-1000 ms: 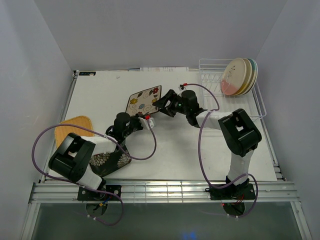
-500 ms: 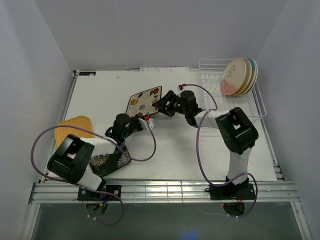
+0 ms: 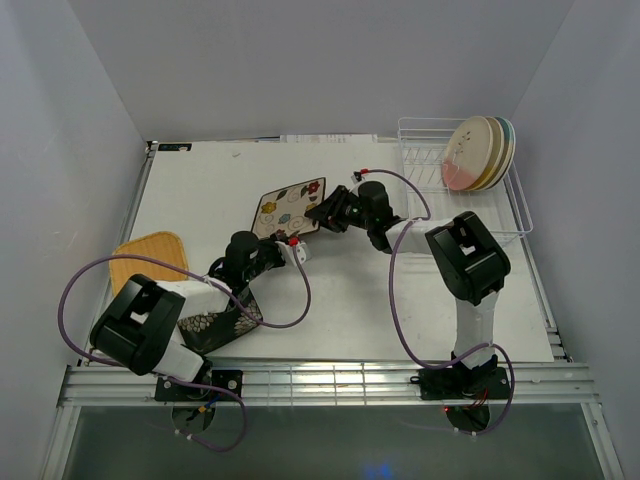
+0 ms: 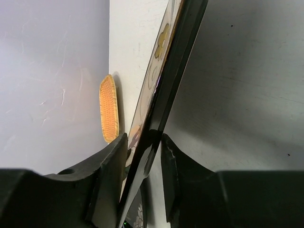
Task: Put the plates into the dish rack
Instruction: Pick up the plate from the corner of the board.
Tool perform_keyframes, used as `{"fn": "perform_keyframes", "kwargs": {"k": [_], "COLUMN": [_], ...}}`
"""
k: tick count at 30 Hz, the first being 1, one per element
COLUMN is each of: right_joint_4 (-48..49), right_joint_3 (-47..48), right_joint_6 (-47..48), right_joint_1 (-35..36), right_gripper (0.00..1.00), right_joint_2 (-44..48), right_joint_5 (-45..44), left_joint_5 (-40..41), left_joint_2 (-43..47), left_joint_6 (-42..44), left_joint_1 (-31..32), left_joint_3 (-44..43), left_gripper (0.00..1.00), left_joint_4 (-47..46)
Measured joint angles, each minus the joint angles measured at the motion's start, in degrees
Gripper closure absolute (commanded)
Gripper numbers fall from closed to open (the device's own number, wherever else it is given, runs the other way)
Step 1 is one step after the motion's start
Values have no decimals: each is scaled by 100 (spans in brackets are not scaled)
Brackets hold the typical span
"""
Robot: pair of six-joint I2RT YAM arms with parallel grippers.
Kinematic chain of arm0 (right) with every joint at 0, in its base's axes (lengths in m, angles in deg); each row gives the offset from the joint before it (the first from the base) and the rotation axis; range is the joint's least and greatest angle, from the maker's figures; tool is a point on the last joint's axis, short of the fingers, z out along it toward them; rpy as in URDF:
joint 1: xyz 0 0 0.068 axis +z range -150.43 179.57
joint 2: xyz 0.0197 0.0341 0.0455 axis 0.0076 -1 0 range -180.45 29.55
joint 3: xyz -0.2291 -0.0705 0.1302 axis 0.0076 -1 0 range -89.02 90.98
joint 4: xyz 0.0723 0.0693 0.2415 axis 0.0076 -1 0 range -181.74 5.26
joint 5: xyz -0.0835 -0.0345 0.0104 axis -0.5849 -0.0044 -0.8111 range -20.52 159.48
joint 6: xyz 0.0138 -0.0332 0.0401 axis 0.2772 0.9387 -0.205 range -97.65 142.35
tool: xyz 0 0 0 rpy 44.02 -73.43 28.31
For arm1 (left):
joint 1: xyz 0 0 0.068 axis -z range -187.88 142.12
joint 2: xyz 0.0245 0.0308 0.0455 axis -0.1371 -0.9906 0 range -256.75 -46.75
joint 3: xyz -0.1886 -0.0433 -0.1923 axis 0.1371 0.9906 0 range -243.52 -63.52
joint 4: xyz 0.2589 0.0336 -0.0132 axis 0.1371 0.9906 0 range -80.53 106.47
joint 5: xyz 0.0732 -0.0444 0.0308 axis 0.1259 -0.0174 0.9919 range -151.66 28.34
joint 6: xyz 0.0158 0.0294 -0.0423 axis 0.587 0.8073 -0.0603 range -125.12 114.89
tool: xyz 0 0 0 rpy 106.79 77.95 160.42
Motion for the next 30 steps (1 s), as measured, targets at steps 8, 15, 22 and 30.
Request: {"fn": "perform_keyframes", "kwargs": {"k": [8,15,22,30], "right_joint_4": [-35,-262,-350,-452], "right_joint_3": [20,20,15,13], "right_joint_6": [-17,26,149,337], "right_joint_1": [11,22,31,31], "right_gripper": [92,92,92,92], "right_joint_2": [-55,-68,-103,-118], "right_joint_5": [55,74,-35,-151], "left_joint_5": [-11,-48,-284,-422], "left_joint_2": [66,96,118,518], "left_joint_6": [28,-197,-529,-680], "left_joint_1": [0,4,26,35], "left_joint_3": [76,131,195,319], "left_gripper": [93,71,52,46], "left_joint_4": [37,55,210,208]}}
